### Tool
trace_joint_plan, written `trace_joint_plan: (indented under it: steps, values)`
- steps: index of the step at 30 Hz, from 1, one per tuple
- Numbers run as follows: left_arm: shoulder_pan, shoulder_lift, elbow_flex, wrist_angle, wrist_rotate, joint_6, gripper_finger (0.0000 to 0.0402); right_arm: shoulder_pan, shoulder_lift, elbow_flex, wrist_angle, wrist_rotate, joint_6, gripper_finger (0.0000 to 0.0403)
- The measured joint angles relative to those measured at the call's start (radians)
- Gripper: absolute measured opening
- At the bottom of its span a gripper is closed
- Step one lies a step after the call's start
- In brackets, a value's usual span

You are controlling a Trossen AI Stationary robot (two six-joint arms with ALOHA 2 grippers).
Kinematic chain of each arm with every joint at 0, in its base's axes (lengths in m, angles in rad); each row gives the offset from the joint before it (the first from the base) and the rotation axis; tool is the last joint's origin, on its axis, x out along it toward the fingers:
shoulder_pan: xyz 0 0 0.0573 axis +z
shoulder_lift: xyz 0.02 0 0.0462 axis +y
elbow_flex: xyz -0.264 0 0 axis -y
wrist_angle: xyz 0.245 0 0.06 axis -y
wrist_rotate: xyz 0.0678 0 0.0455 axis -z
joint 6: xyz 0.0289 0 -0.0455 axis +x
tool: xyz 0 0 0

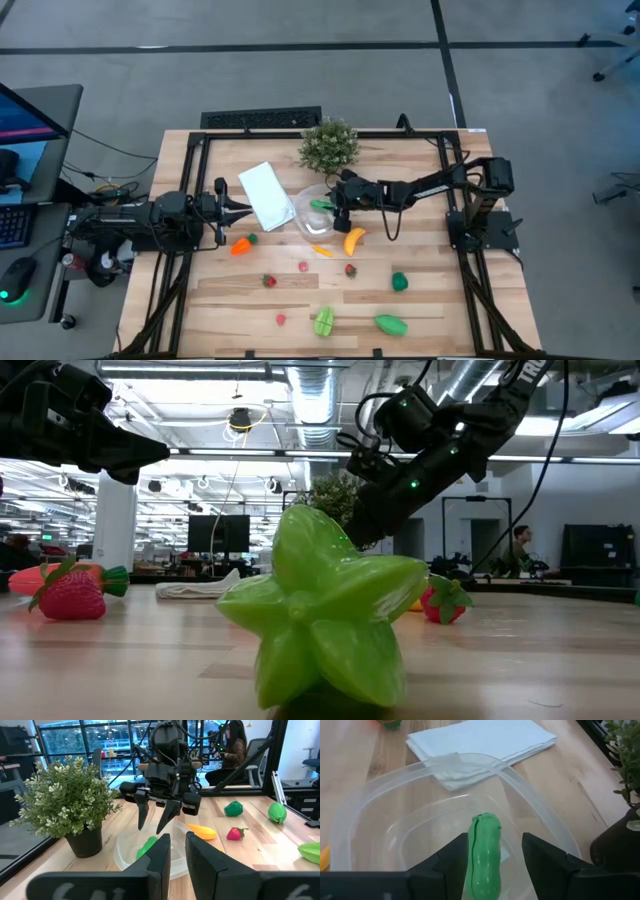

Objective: Pick and placing Produce into tupperware
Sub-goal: Put the orange carrot into the transparent bin

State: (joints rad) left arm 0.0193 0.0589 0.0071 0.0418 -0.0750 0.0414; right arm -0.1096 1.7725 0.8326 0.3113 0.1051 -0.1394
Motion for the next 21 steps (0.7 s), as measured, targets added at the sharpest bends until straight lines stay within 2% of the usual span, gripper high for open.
trace_joint_plan:
  steps: [6,11,14,21]
  values:
    - [0.0,0.0,0.0,0.0,0.0,0.0,0.005,0.022,-0.059,-0.001,-0.029,-0.004,-0.019,0.0178]
    - [0.0,0.0,0.0,-0.003,0.02,-0.01,0.005,0.078,-0.162,-0.001,-0.086,-0.022,-0.051,0.018]
    - [0.0,0.0,0.0,-0.013,0.074,-0.032,0.005,0.118,-0.233,-0.001,-0.17,-0.029,-0.054,0.018]
    - [-0.036,0.038,0.011,-0.042,0.088,-0.108,0.005,0.242,-0.427,-0.001,-0.414,-0.029,-0.034,0.0181]
